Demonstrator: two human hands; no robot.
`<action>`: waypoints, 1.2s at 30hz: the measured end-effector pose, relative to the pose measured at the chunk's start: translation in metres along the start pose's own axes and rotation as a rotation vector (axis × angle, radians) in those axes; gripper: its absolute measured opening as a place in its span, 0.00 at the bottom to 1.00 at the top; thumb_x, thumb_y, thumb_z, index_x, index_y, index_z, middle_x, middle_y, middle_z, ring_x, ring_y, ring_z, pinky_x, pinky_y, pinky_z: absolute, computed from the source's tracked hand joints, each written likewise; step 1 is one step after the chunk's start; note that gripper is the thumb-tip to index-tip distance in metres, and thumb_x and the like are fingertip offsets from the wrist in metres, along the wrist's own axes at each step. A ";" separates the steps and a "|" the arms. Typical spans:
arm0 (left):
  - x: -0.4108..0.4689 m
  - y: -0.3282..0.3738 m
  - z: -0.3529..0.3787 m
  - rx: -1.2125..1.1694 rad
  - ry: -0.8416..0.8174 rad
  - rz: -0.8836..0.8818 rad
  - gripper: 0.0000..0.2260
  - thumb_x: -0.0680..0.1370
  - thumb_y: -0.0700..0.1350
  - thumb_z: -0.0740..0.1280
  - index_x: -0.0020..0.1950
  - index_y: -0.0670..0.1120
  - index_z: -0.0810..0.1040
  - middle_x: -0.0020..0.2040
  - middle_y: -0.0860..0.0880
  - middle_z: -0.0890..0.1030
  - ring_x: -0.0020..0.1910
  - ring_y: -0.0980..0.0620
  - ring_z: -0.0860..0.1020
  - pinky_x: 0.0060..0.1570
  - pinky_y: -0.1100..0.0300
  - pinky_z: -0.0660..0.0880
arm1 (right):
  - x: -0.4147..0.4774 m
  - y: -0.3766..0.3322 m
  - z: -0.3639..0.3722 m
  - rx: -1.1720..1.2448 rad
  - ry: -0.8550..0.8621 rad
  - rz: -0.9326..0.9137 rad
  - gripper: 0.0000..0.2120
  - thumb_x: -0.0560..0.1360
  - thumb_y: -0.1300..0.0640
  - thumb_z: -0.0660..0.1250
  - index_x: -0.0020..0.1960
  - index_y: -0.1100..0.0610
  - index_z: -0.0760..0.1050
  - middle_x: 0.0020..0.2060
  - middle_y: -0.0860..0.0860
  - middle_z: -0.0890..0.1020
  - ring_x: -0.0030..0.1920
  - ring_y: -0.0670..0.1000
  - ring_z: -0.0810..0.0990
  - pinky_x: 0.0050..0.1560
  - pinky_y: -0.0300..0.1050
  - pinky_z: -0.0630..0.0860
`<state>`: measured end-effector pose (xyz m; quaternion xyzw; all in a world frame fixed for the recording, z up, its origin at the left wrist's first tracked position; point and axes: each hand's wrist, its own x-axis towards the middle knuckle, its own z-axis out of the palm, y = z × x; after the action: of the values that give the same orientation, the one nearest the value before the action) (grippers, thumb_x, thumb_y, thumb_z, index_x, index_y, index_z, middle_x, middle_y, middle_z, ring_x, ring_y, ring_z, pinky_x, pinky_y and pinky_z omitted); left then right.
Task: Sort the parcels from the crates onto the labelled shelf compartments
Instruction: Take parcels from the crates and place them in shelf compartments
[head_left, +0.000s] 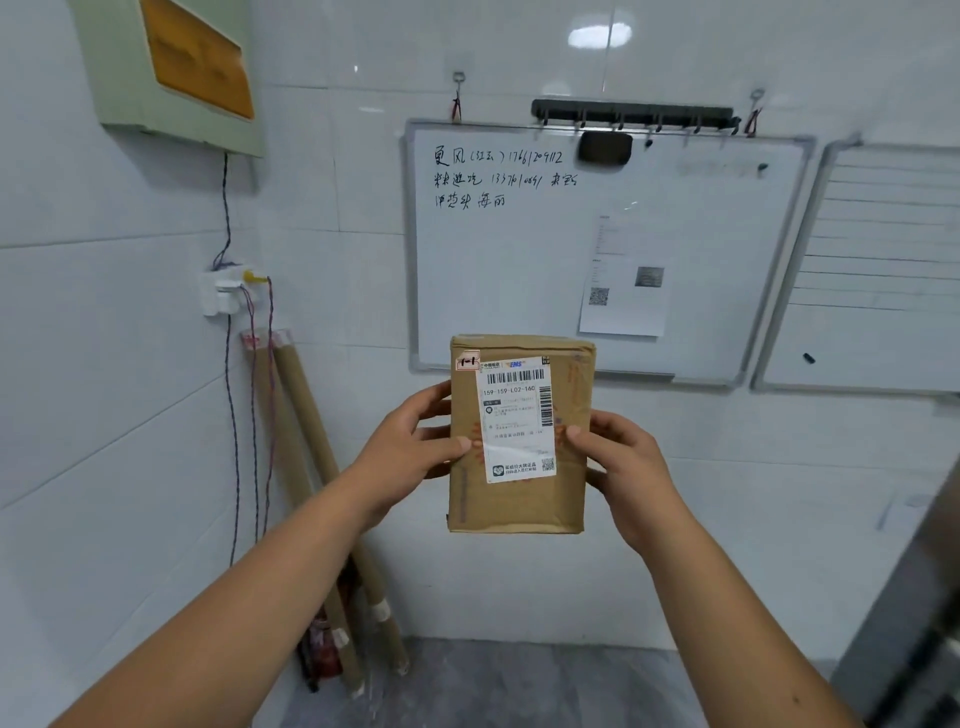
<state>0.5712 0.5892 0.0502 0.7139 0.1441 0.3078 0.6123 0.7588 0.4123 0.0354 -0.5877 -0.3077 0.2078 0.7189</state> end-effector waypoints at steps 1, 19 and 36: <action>0.002 0.002 -0.003 0.004 -0.020 0.006 0.27 0.79 0.36 0.73 0.68 0.64 0.73 0.67 0.58 0.79 0.58 0.53 0.84 0.49 0.57 0.83 | -0.005 -0.004 0.003 -0.012 0.021 -0.001 0.11 0.78 0.59 0.73 0.60 0.56 0.83 0.54 0.53 0.88 0.56 0.55 0.86 0.57 0.58 0.81; 0.000 0.027 0.054 -0.204 -0.573 0.089 0.23 0.80 0.38 0.71 0.72 0.56 0.75 0.67 0.57 0.81 0.63 0.54 0.83 0.56 0.48 0.82 | -0.172 -0.069 -0.012 -0.028 0.544 -0.075 0.34 0.64 0.48 0.82 0.67 0.57 0.79 0.62 0.53 0.85 0.63 0.54 0.83 0.67 0.62 0.78; -0.092 0.076 0.146 -0.354 -0.803 0.138 0.17 0.76 0.45 0.69 0.65 0.53 0.79 0.61 0.52 0.85 0.60 0.48 0.84 0.56 0.48 0.80 | -0.340 -0.132 -0.012 -0.117 0.832 -0.150 0.19 0.76 0.58 0.75 0.67 0.55 0.80 0.58 0.52 0.87 0.60 0.52 0.85 0.69 0.58 0.77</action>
<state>0.5776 0.4050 0.0904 0.6688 -0.2082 0.0663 0.7106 0.5124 0.1492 0.0950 -0.6373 -0.0447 -0.1175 0.7603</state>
